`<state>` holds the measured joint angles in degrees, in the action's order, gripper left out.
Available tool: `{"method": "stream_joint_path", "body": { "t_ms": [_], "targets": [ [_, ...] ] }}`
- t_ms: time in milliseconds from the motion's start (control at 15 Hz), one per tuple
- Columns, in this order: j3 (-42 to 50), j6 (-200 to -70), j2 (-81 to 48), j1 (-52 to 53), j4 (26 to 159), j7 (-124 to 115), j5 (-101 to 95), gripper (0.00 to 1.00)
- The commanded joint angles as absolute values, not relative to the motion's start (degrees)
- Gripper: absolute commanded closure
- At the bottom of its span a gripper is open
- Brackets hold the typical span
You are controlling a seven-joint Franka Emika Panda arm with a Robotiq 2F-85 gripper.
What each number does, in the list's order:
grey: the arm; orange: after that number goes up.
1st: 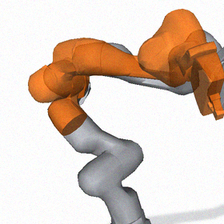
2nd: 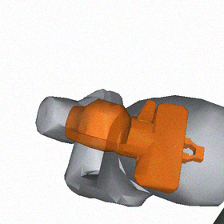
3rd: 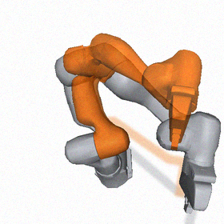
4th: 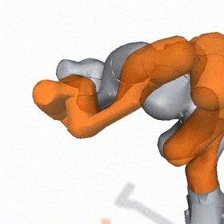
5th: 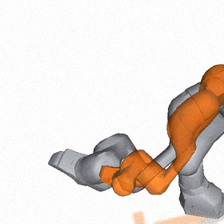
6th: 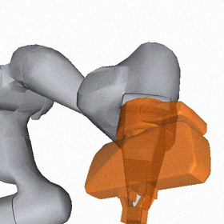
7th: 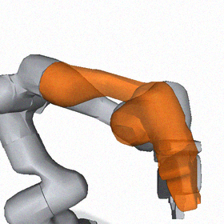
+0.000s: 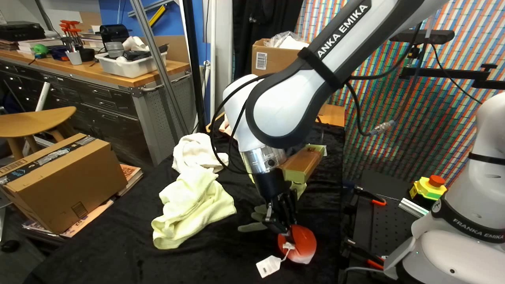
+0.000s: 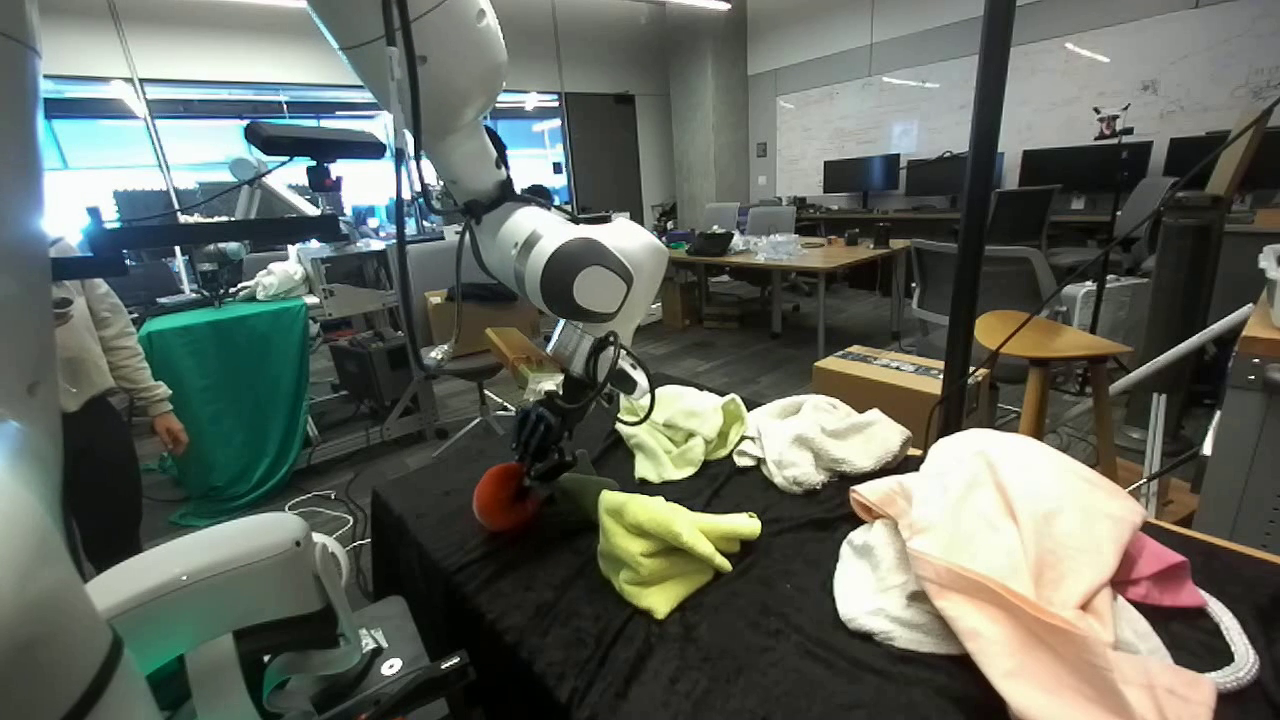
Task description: Pile up all the objects on the table
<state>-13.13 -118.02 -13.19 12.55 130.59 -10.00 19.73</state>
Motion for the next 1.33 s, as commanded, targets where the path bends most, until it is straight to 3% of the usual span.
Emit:
{"method": "stream_joint_path", "body": {
  "t_ms": [0,667,1267],
  "targets": [
    [-12.4,-113.4,-8.8,10.6,129.3,-4.7,20.3,0.92],
    [-5.5,-114.8,0.7,5.1,125.3,-0.1,12.4,0.93],
    [1.3,-131.6,-3.2,-0.9,123.4,-8.9,-3.3,0.93]
  ]
}}
